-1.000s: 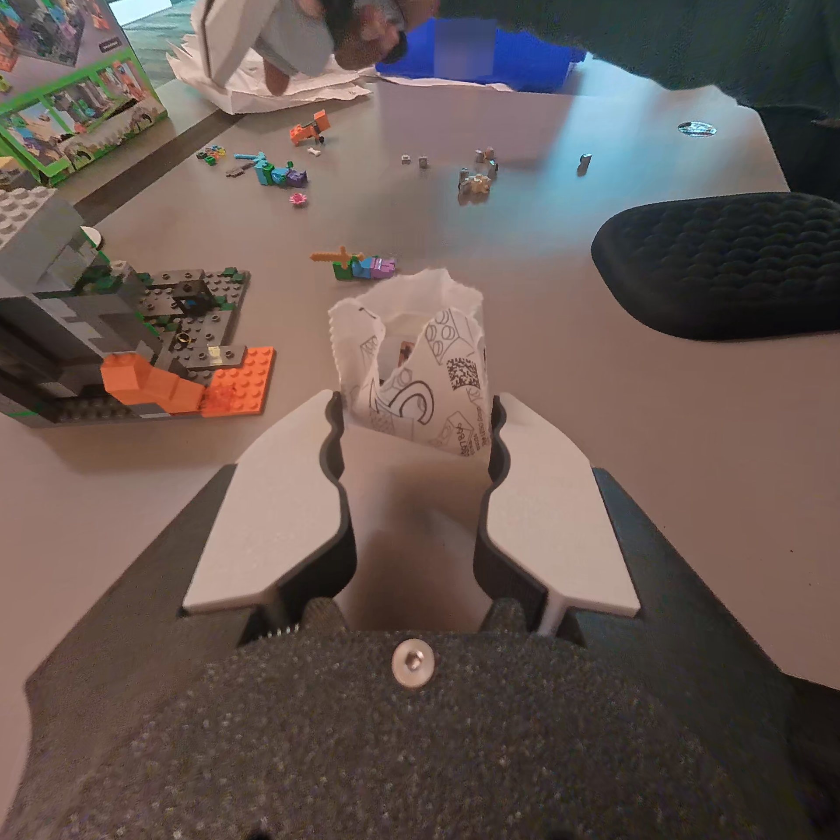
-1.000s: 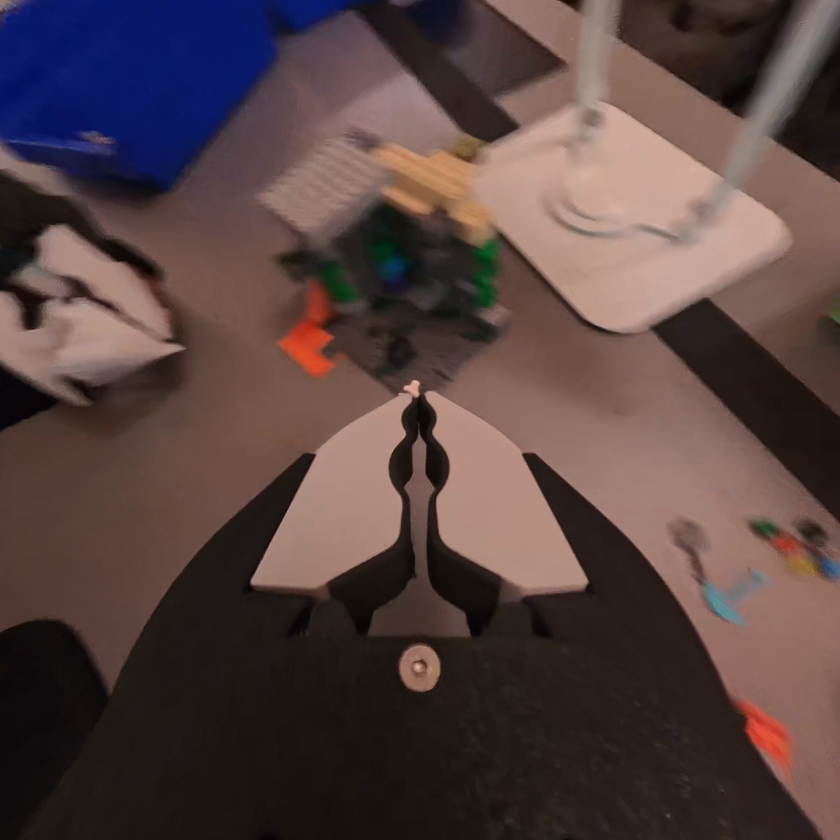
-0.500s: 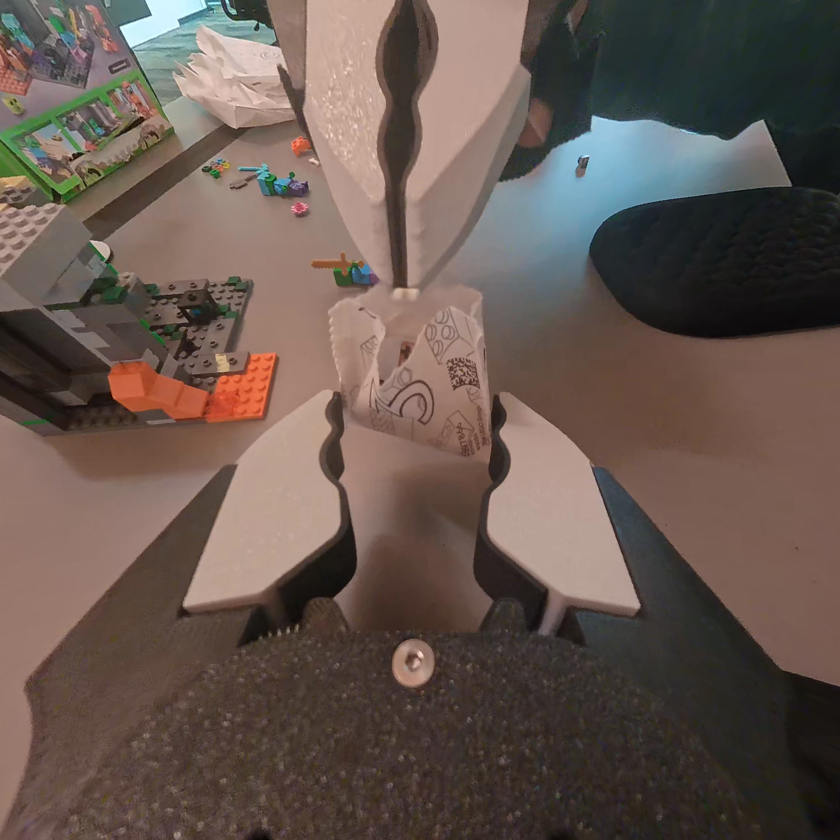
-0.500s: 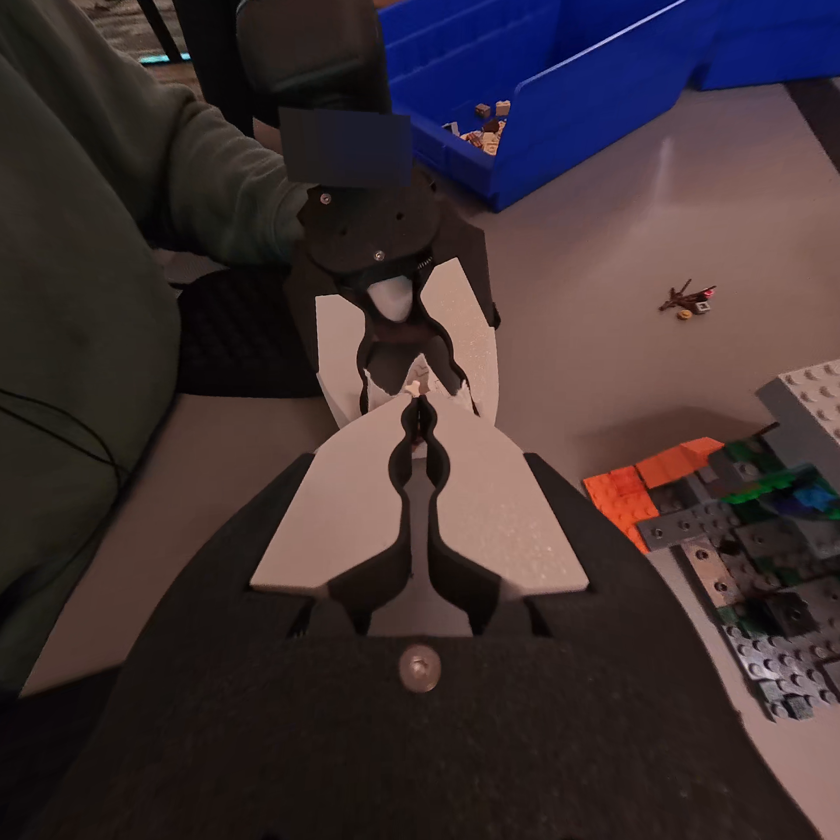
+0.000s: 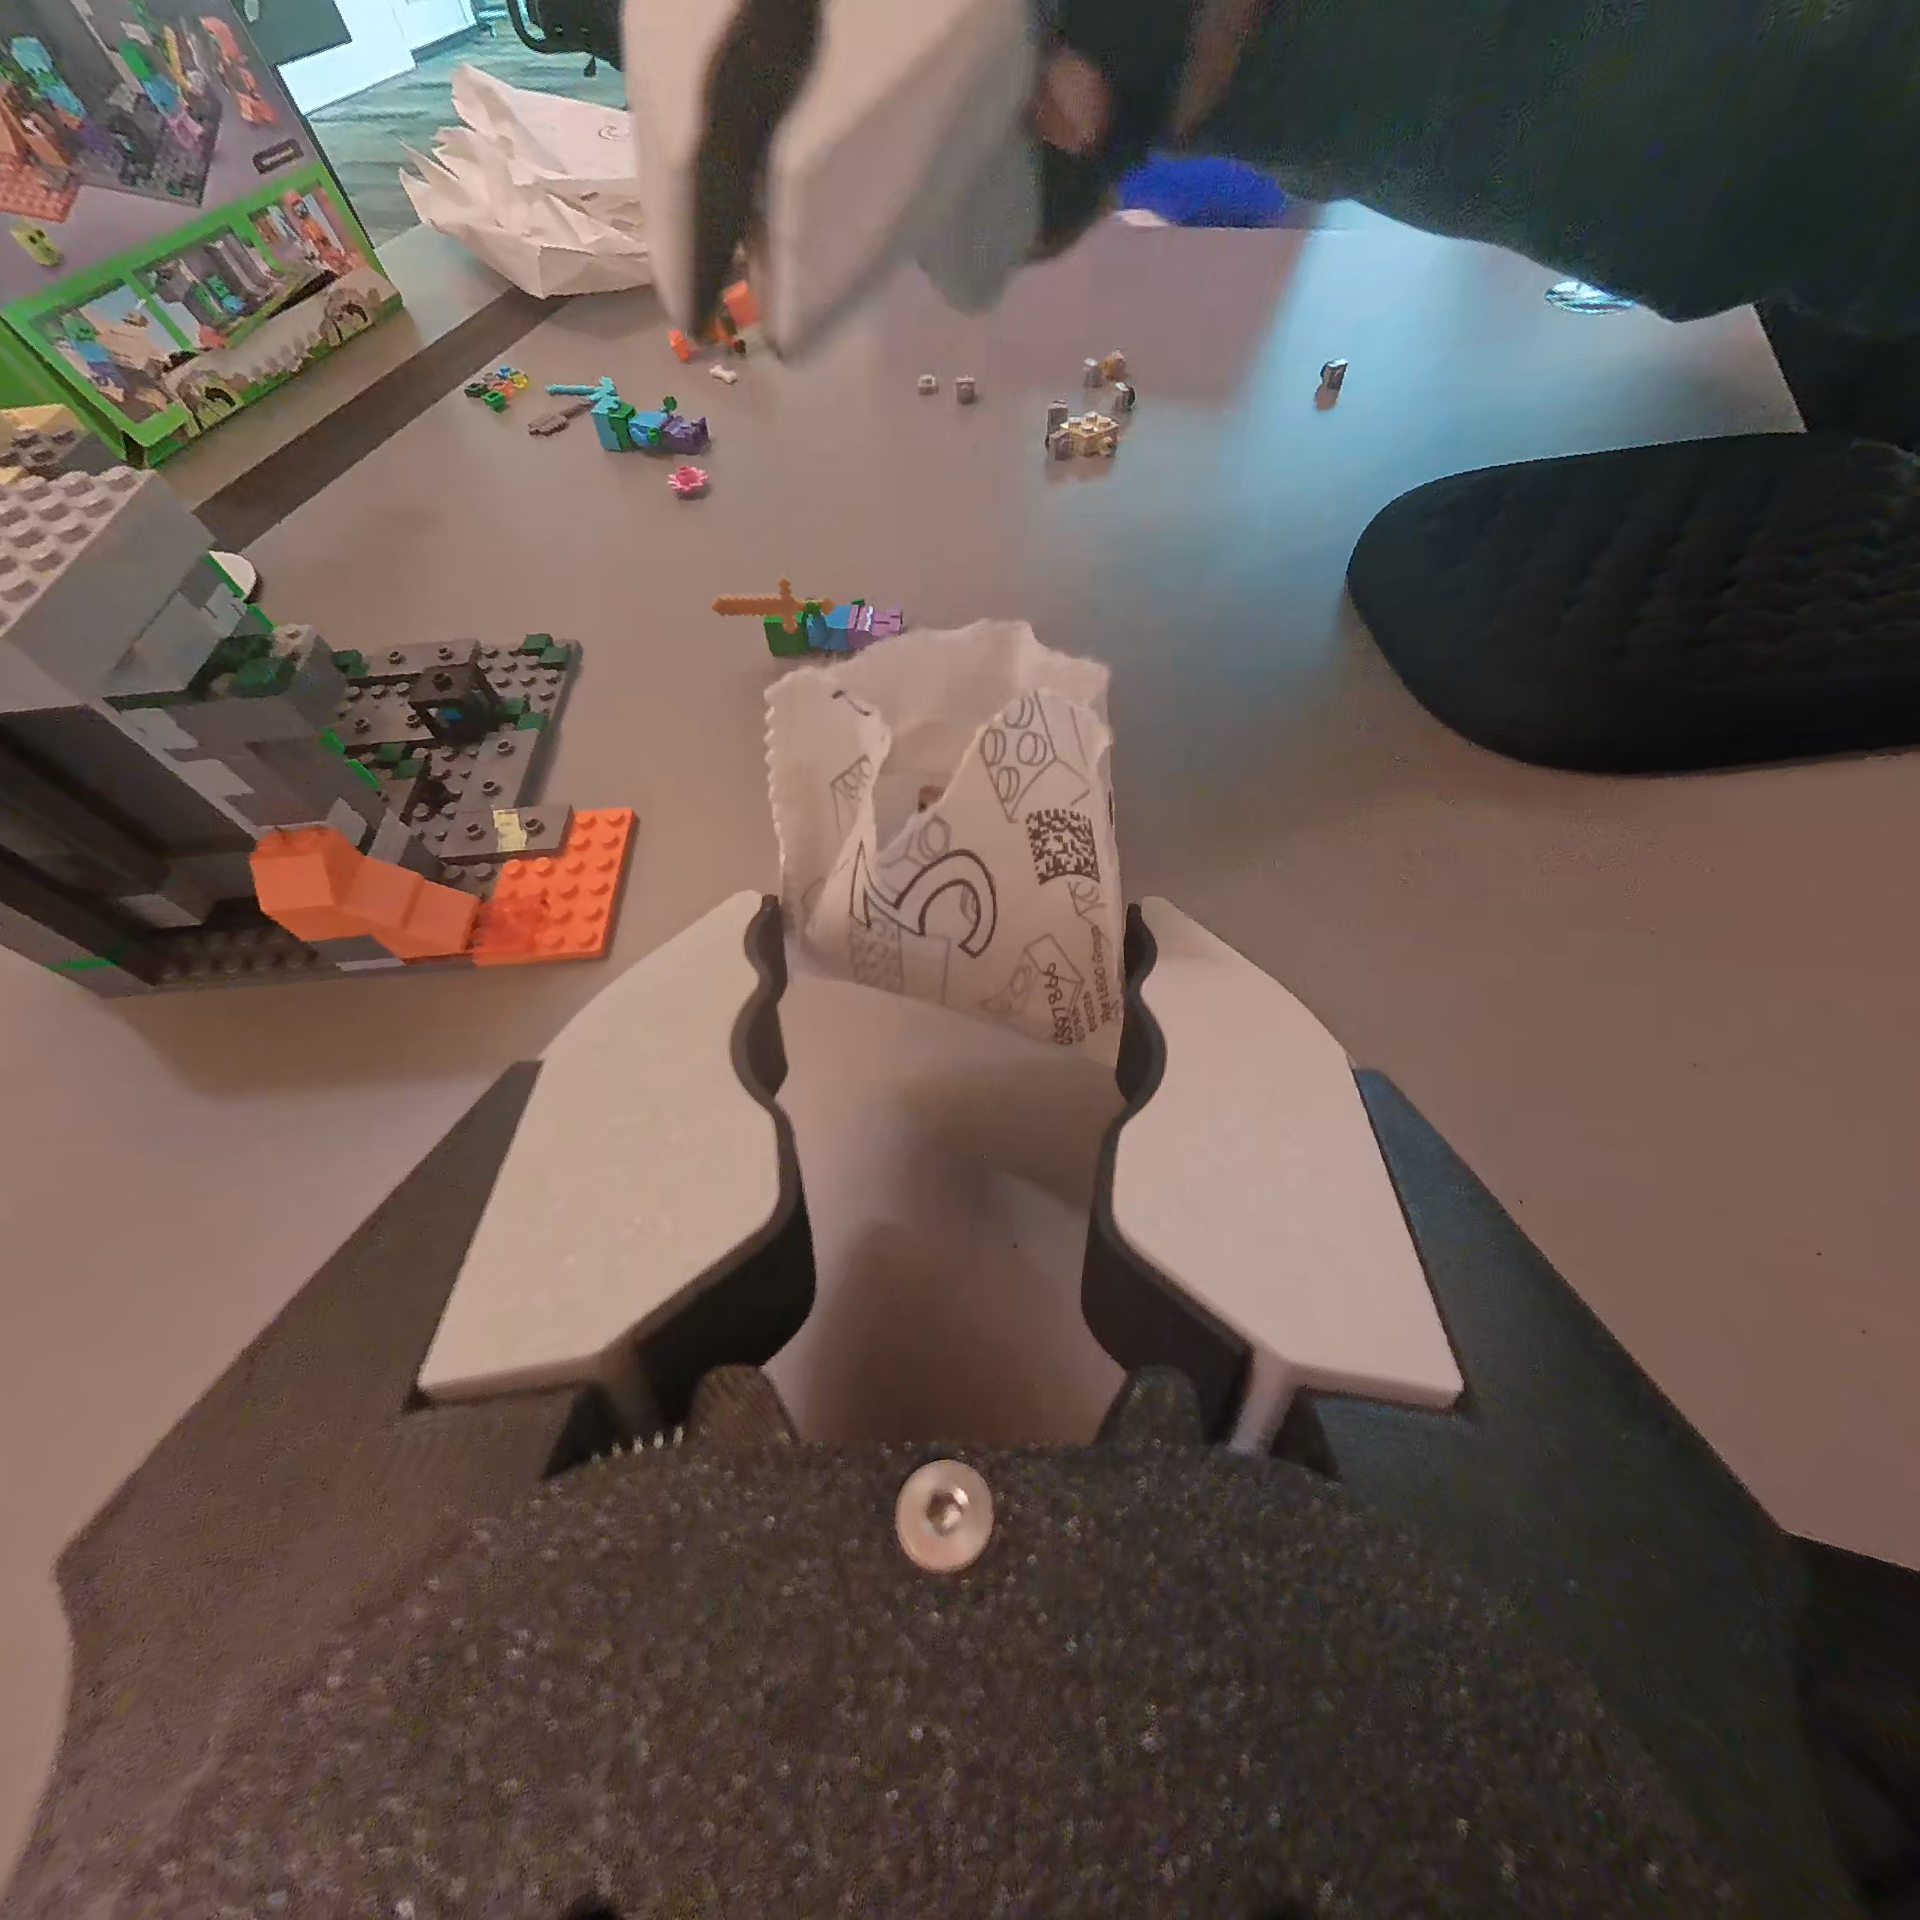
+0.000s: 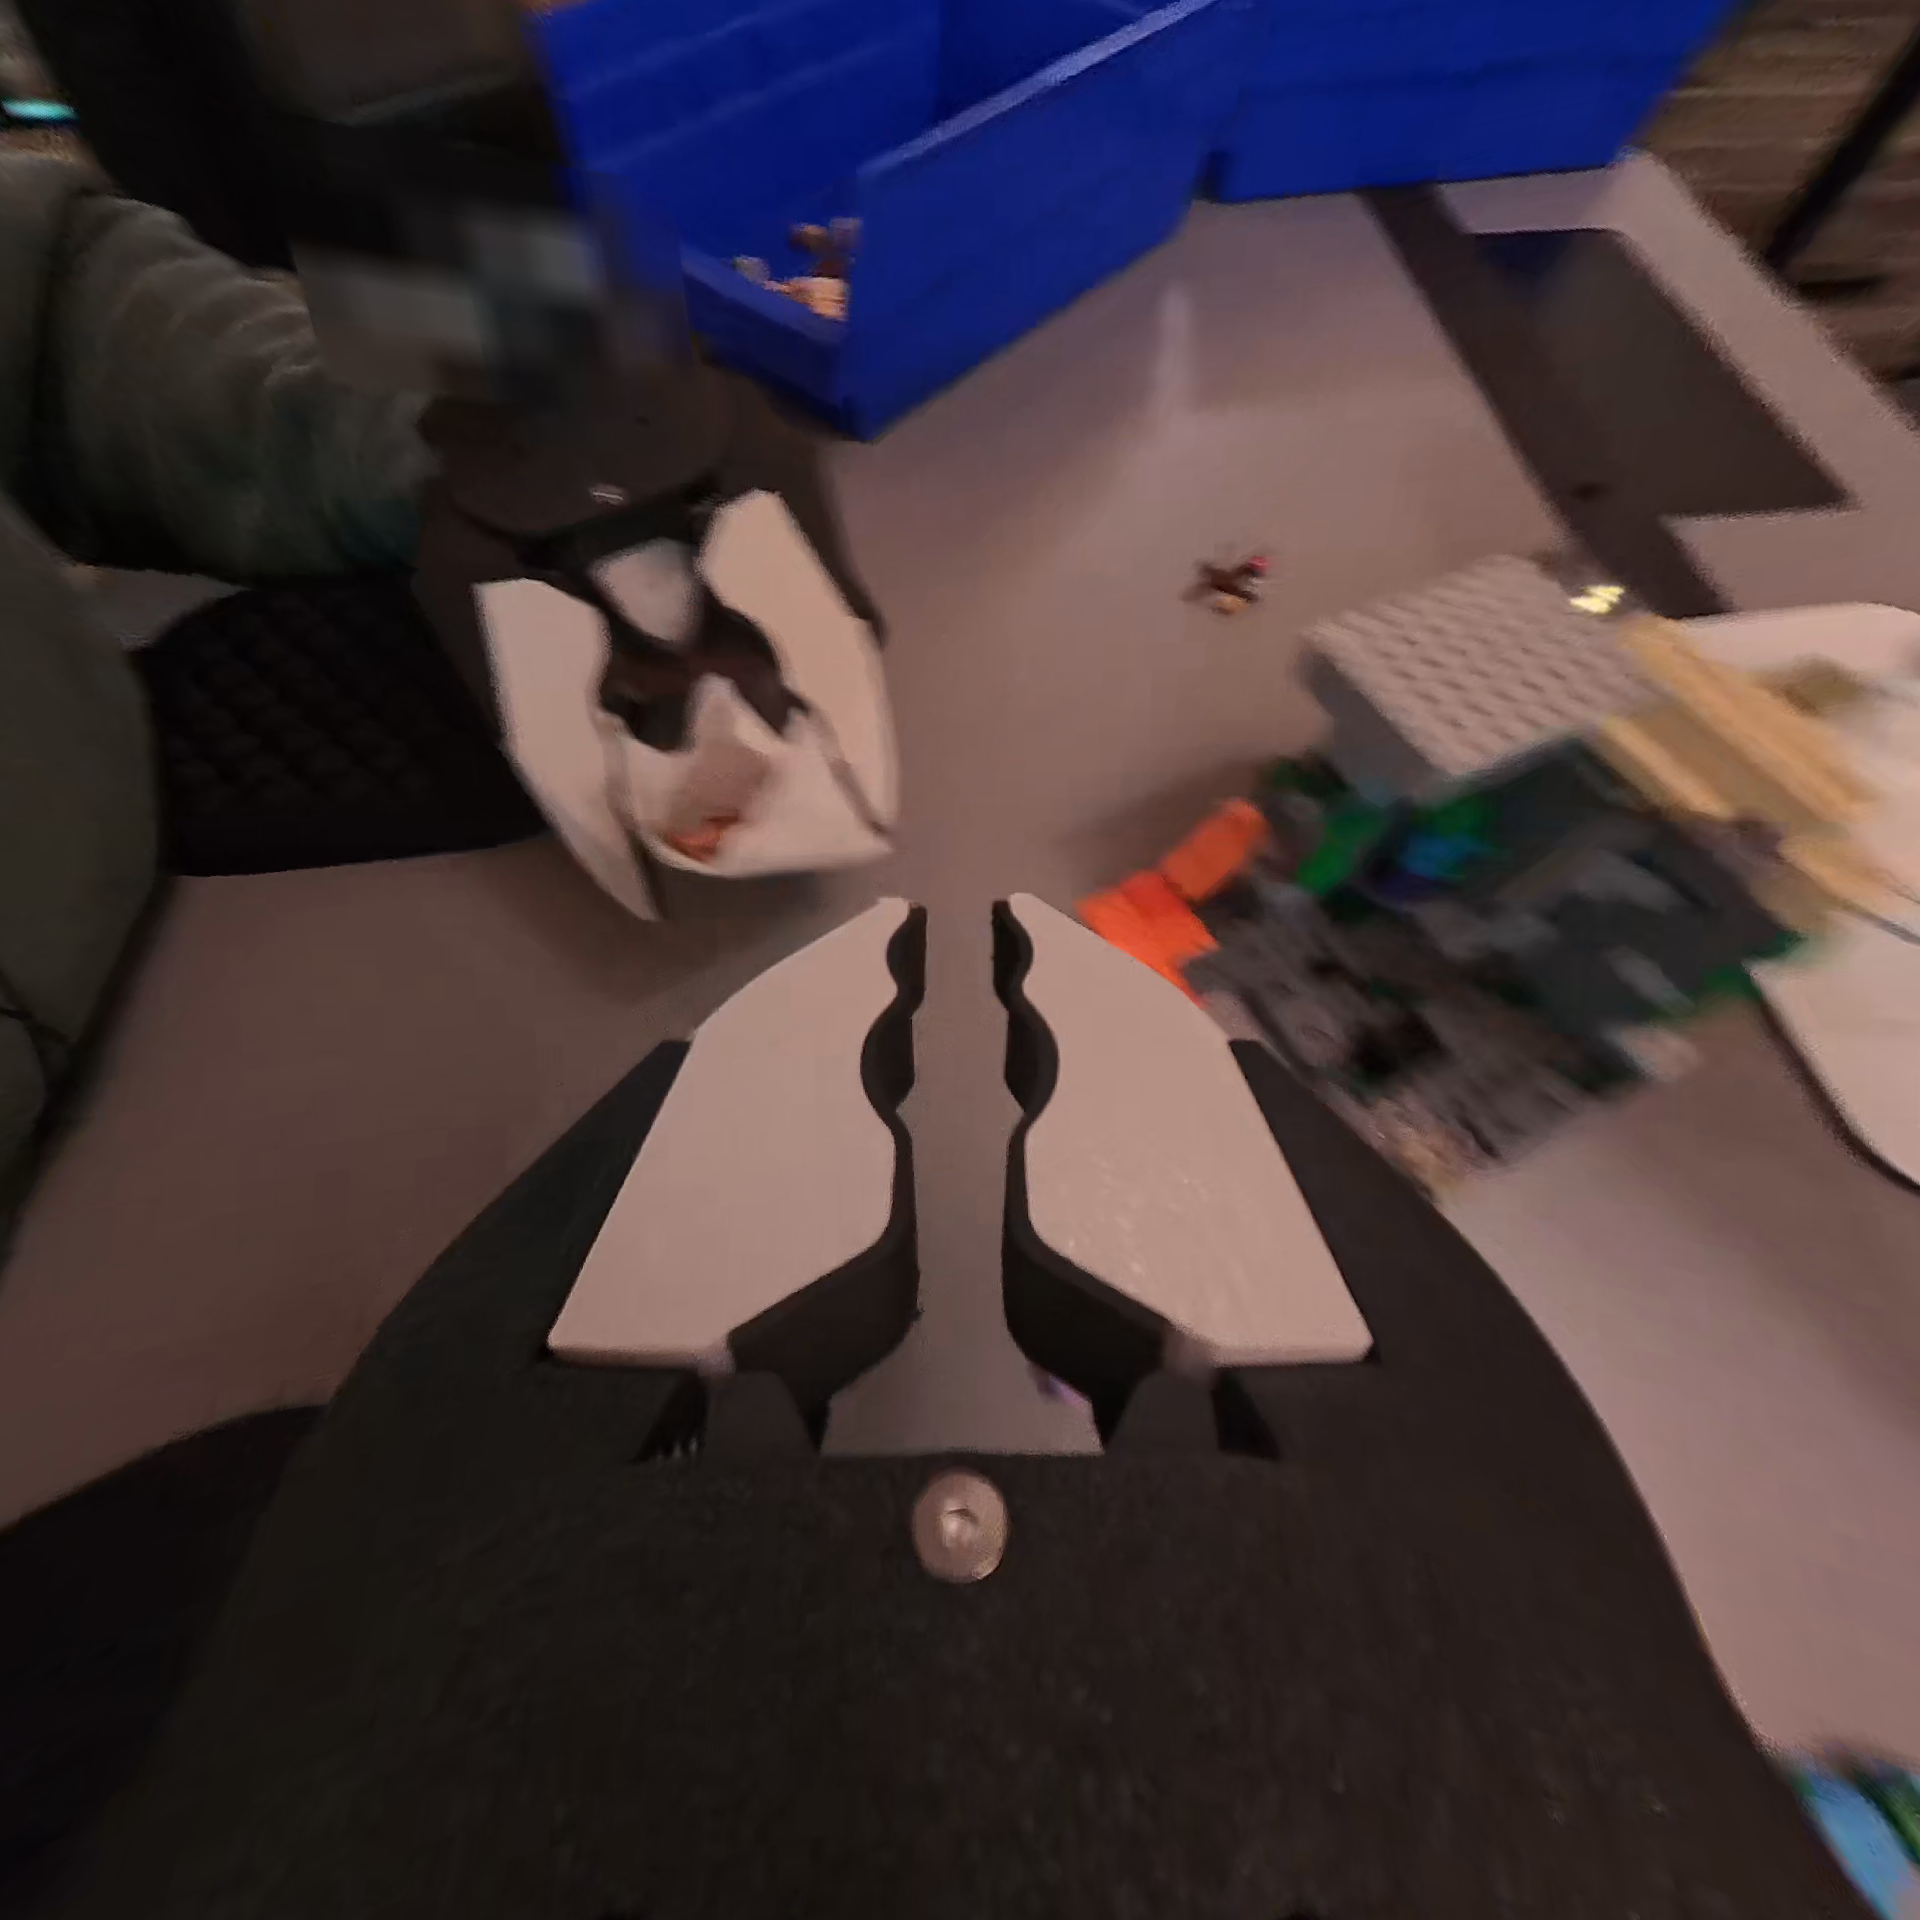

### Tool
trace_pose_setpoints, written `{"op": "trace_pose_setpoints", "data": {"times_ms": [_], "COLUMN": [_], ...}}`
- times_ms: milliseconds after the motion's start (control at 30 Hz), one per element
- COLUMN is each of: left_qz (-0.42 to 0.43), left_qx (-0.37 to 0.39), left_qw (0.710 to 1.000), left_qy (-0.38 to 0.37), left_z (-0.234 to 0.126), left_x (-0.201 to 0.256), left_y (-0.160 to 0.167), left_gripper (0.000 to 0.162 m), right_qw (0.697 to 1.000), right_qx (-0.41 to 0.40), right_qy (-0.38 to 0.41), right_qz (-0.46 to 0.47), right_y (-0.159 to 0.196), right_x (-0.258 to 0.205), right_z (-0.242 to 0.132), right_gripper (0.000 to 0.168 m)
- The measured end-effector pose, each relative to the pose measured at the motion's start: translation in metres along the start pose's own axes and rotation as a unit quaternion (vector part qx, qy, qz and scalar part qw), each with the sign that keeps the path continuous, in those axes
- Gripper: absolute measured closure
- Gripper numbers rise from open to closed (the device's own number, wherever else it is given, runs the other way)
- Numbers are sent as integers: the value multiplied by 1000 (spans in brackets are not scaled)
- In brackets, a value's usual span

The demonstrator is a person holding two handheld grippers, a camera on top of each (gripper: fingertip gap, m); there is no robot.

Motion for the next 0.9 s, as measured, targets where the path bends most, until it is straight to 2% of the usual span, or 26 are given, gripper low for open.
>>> {"op": "trace_pose_setpoints", "data": {"times_ms": [100, 200, 333, 433, 567, 667, 767, 900], "left_qz": [2, 5, 0, -8, -17, -18, -17, -19], "left_qx": [-4, -7, -9, -8, -3, -1, -2, -3], "left_qw": [1000, 1000, 1000, 1000, 1000, 1000, 1000, 1000], "left_qy": [1, 1, 3, 5, 9, 11, 12, 14], "left_z": [1, 1, 2, 1, 0, 0, 0, 1], "left_x": [0, 1, 0, -2, -4, -4, -4, -4], "left_y": [0, 0, 0, 0, 0, 0, 0, 0], "left_gripper": [100, 100, 101, 101, 101, 101, 100, 101], "right_qw": [993, 974, 940, 922, 915, 911, 908, 906], "right_qx": [-16, -54, -99, -123, -171, -177, -178, -183], "right_qy": [103, 186, 252, 260, 259, 251, 253, 258], "right_qz": [50, 117, 208, 258, 258, 274, 282, 281], "right_y": [31, 71, 111, 128, 138, 140, 140, 141], "right_x": [52, 108, 168, 197, 221, 234, 243, 246], "right_z": [-34, -61, -73, -63, -43, -35, -34, -36], "right_gripper": [157, 155, 145, 134, 125, 122, 122, 134]}}
Point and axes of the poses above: each gripper's, where its closed fingertips meet, z out along the fingers, y out of its underside, x = y × z across the jaws, the point moved 10 cm from there along -z, back along the fingers, and after that the axes turned 10 degrees about -x, right-handed, at the moved point
